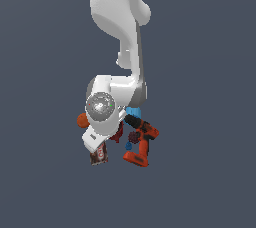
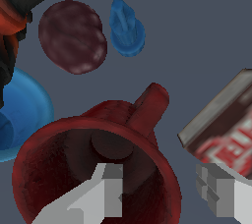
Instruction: Pick up a designated object from a clutter of objects.
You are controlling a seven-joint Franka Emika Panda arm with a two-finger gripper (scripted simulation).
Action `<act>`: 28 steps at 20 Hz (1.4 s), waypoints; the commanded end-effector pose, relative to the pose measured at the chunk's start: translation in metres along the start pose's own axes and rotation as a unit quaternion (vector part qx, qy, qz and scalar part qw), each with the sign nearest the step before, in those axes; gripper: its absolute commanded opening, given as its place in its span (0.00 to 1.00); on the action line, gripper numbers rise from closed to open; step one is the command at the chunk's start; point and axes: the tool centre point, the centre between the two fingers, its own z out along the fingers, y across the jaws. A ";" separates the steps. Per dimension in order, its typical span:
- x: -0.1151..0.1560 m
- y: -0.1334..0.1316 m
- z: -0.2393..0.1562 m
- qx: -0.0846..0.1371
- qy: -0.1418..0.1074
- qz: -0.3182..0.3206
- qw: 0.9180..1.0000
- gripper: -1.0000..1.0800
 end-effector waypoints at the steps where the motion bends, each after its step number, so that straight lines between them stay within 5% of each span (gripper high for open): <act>1: 0.000 0.000 0.001 -0.001 0.000 0.000 1.000 0.00; 16: -0.004 0.001 -0.008 -0.001 0.001 0.000 1.000 0.00; 28: -0.046 0.015 -0.093 0.000 0.001 0.000 1.000 0.00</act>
